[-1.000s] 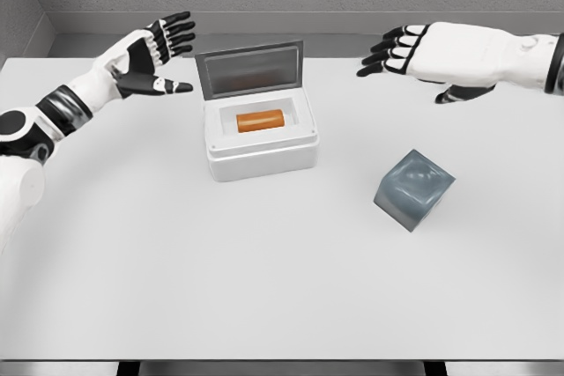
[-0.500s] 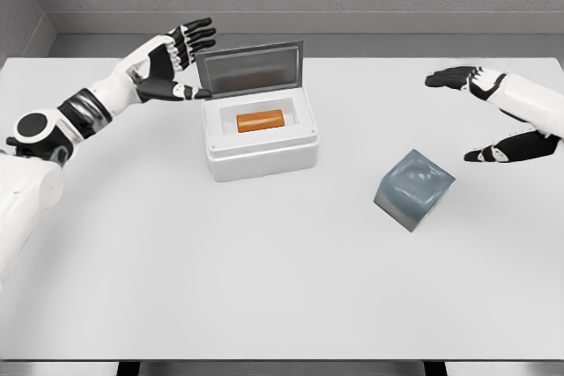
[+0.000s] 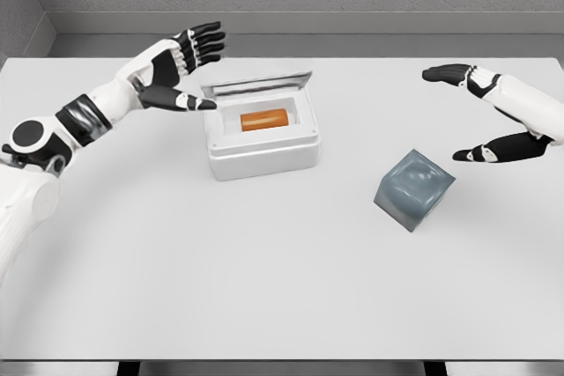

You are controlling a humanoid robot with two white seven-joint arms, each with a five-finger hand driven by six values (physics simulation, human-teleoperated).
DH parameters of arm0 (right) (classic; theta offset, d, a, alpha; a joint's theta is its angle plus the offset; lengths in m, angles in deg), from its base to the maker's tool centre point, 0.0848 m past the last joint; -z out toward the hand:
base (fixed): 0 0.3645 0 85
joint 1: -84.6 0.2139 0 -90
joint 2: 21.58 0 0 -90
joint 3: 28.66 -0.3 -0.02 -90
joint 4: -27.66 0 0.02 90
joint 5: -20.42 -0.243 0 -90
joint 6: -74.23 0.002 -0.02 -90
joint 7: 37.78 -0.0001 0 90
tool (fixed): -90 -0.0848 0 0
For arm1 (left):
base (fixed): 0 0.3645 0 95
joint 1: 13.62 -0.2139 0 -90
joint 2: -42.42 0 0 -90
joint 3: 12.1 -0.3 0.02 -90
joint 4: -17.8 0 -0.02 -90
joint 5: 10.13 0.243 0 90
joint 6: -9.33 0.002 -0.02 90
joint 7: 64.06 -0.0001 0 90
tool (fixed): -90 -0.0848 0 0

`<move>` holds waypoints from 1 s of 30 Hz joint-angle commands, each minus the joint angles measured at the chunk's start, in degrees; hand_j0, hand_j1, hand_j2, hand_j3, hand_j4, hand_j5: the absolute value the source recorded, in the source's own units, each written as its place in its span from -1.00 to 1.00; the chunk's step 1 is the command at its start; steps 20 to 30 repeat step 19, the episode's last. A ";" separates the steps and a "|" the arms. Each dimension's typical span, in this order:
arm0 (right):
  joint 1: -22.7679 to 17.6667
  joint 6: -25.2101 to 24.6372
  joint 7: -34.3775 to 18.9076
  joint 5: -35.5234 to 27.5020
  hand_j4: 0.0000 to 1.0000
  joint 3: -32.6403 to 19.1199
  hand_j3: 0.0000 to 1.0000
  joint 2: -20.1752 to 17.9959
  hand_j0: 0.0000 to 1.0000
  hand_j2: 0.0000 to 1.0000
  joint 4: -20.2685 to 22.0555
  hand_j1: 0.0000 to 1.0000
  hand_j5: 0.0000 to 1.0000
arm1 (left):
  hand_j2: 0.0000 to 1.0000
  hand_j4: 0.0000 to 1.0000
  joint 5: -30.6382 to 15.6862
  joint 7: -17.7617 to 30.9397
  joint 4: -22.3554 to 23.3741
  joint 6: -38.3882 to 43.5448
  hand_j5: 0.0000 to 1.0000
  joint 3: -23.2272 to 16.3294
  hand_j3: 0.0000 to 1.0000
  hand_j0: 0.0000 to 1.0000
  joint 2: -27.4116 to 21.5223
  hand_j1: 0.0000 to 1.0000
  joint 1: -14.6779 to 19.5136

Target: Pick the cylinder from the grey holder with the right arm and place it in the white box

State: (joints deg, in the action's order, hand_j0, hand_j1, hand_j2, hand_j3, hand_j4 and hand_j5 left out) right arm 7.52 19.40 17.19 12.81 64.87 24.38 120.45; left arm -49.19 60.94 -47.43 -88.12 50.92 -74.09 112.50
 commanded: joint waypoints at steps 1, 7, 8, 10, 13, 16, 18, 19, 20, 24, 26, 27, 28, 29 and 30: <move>0.00 -0.17 0.03 -0.47 1.00 -0.01 1.00 0.18 1.00 1.00 0.11 1.00 1.00 | 1.00 1.00 -0.59 0.00 1.51 -0.02 1.00 1.05 1.00 1.00 -1.53 1.00 0.00; -0.26 -0.17 0.03 -0.47 1.00 -0.01 1.00 0.18 1.00 1.00 0.20 1.00 1.00 | 1.00 1.00 -0.67 0.00 2.30 -0.02 1.00 3.07 1.00 1.00 -9.00 1.00 -1.14; -0.26 -0.17 0.03 -0.47 1.00 -0.01 1.00 0.18 1.00 1.00 0.20 1.00 1.00 | 1.00 1.00 -0.85 0.00 1.95 -0.02 1.00 3.07 1.00 1.00 -10.41 1.00 -2.02; -0.26 -0.17 0.03 -0.47 1.00 -0.01 1.00 0.18 1.00 1.00 0.20 1.00 1.00 | 1.00 1.00 -1.03 0.00 0.11 -0.11 1.00 3.07 1.00 1.00 -13.74 1.00 -3.51; -0.26 -0.17 0.03 -0.47 1.00 -0.01 1.00 0.18 1.00 1.00 0.20 1.00 1.00 | 1.00 1.00 -1.11 0.00 -7.19 -1.34 1.00 3.16 1.00 1.00 -20.34 1.00 -7.73; -0.26 -0.17 0.03 -0.47 1.00 -0.01 1.00 0.18 1.00 1.00 0.20 1.00 1.00 | 1.00 1.00 -2.52 0.00 -11.94 -2.65 1.00 3.95 1.00 1.00 -25.26 1.00 -11.69; -0.35 -0.17 0.03 -0.47 1.00 -0.01 1.00 0.18 1.00 1.00 0.20 1.00 1.00 | 1.00 1.00 -3.75 0.00 -13.35 -3.01 1.00 7.46 1.00 1.00 -26.40 1.00 -14.59; -0.35 -0.17 0.03 -0.47 1.00 -0.01 1.00 0.18 1.00 1.00 0.20 1.00 1.00 | 1.00 1.00 -3.75 0.00 -13.35 -3.01 1.00 8.69 1.00 1.00 -26.58 1.00 -15.12; -0.35 -0.17 0.03 -0.47 1.00 -0.01 1.00 0.18 1.00 1.00 0.20 1.00 1.00 | 1.00 1.00 -3.75 0.00 -13.35 -3.01 1.00 8.69 1.00 1.00 -26.58 1.00 -15.12; -0.35 -0.17 0.03 -0.47 1.00 -0.01 1.00 0.18 1.00 1.00 0.20 1.00 1.00 | 1.00 1.00 -3.75 0.00 -13.35 -3.01 1.00 8.69 1.00 1.00 -26.58 1.00 -15.12; -0.35 -0.17 0.03 -0.47 1.00 -0.01 1.00 0.18 1.00 1.00 0.20 1.00 1.00 | 1.00 1.00 -3.75 0.00 -13.35 -3.01 1.00 8.69 1.00 1.00 -26.58 1.00 -15.12; -0.35 -0.17 0.03 -0.47 1.00 -0.01 1.00 0.18 1.00 1.00 0.20 1.00 1.00 | 1.00 1.00 -3.75 0.00 -13.35 -3.01 1.00 8.69 1.00 1.00 -26.58 1.00 -15.12; -0.35 -0.17 0.03 -0.47 1.00 -0.01 1.00 0.18 1.00 1.00 0.20 1.00 1.00 | 1.00 1.00 -3.75 0.00 -13.35 -3.01 1.00 8.69 1.00 1.00 -26.58 1.00 -15.12; -0.35 -0.17 0.03 -0.47 1.00 -0.01 1.00 0.18 1.00 1.00 0.20 1.00 1.00 | 1.00 1.00 -3.75 0.00 -13.35 -3.01 1.00 8.69 1.00 1.00 -26.58 1.00 -15.12; -0.35 -0.17 0.03 -0.47 1.00 -0.01 1.00 0.18 1.00 1.00 0.20 1.00 1.00 | 1.00 1.00 -3.75 0.00 -13.35 -3.01 1.00 8.69 1.00 1.00 -26.58 1.00 -15.12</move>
